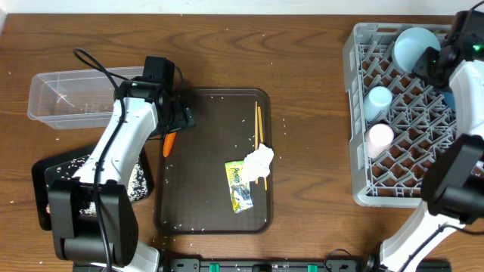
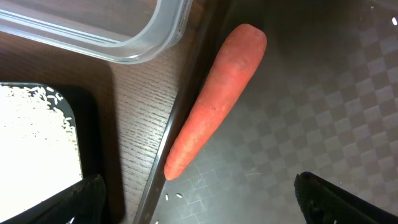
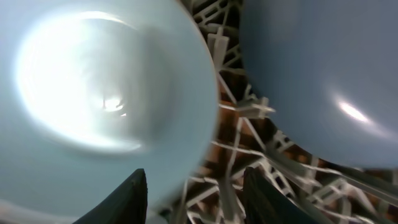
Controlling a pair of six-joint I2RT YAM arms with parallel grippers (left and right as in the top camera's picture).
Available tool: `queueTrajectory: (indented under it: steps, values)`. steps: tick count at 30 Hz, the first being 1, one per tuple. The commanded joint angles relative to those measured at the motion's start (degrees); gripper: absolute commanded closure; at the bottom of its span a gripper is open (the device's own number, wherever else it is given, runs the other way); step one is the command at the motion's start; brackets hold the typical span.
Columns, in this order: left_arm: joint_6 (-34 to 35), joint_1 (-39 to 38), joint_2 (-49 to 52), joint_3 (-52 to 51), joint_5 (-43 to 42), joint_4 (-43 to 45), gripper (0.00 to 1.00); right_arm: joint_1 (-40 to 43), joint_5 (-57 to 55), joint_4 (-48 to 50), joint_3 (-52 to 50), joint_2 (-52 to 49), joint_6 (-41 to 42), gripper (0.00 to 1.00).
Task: Sort waste into correct bins and load items into the dishwasher rack
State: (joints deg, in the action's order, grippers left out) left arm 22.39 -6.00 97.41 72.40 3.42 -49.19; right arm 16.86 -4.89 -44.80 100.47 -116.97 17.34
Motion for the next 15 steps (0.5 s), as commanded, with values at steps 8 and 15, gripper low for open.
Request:
queueTrajectory:
  steps: [8, 15]
  values:
    - [-0.72, 0.2, -0.44, -0.09, 0.72, -0.17, 0.02, -0.66, 1.92, 3.52, -0.02, -3.39, 3.41, 0.71]
    - [-0.72, 0.2, -0.44, -0.09, 0.72, -0.15, 0.02, -0.66, 2.19, 7.02, -0.02, -3.39, 1.7, 0.99]
